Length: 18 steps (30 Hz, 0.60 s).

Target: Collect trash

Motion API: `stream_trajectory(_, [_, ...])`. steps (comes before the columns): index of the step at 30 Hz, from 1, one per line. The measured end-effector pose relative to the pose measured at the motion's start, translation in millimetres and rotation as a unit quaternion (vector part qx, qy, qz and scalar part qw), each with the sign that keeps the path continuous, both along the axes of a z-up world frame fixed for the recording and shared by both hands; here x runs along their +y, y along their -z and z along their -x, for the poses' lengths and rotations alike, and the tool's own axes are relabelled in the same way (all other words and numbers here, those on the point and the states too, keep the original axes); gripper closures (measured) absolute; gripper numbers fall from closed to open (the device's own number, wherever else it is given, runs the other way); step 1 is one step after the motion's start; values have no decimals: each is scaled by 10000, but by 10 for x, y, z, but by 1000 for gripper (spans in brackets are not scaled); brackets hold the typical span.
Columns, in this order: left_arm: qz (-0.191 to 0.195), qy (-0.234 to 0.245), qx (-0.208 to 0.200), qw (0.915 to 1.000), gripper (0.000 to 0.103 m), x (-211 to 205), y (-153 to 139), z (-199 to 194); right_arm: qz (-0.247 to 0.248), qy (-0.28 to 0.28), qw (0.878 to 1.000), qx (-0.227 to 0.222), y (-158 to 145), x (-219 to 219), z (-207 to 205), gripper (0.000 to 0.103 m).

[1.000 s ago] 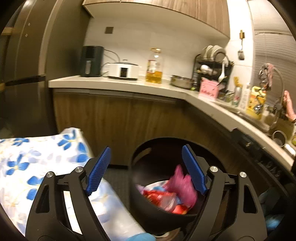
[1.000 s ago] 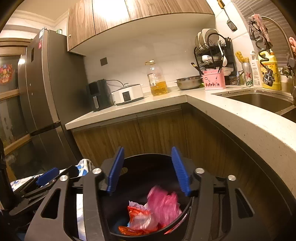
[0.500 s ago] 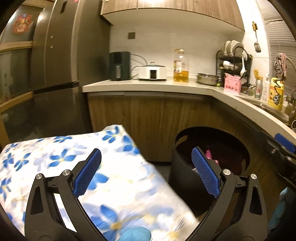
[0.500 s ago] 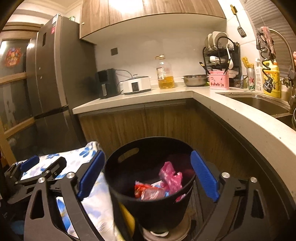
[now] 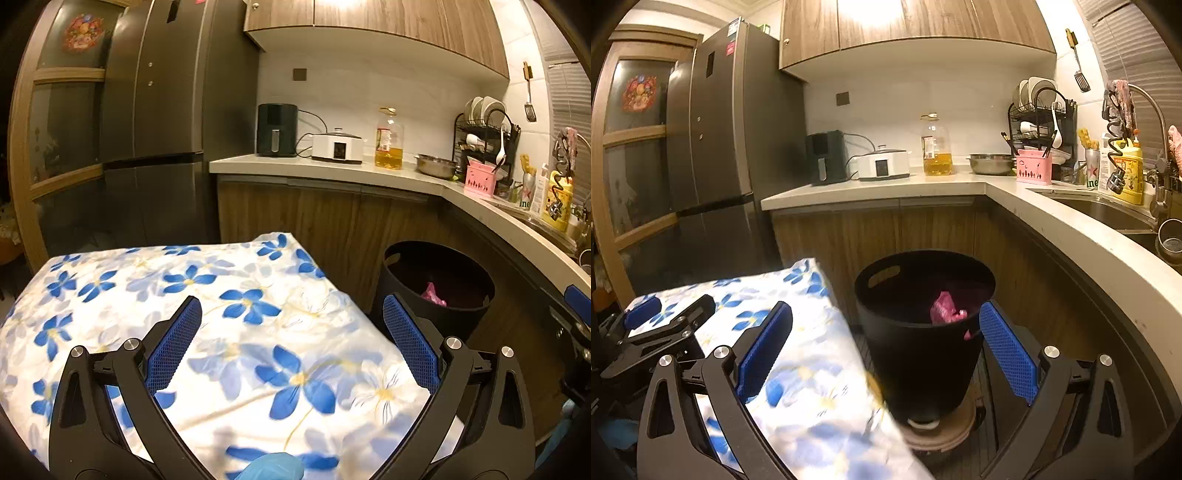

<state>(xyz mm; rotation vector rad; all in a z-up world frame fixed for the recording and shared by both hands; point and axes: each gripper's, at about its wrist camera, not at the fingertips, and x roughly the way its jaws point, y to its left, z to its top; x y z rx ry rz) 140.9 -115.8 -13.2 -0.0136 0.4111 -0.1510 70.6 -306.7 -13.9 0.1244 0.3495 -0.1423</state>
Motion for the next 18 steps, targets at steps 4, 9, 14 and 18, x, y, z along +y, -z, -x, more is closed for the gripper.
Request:
stream_trajectory(4, [27, -58, -80, 9999, 6, 143, -33, 214, 58, 11, 10000, 19, -6, 140, 205, 6])
stream_trajectory(9, [31, -99, -140, 9998, 6, 266, -84, 453, 14, 2, 10000, 80, -25, 241, 403, 6])
stream_trajectory(14, [75, -117, -193, 9997, 6, 340, -117, 630, 83, 17, 9999, 61, -52, 348, 567, 6])
stream_trajectory(18, [106, -143, -223, 9996, 6, 386, -145, 733, 113, -23, 9999, 47, -77, 406, 653, 6])
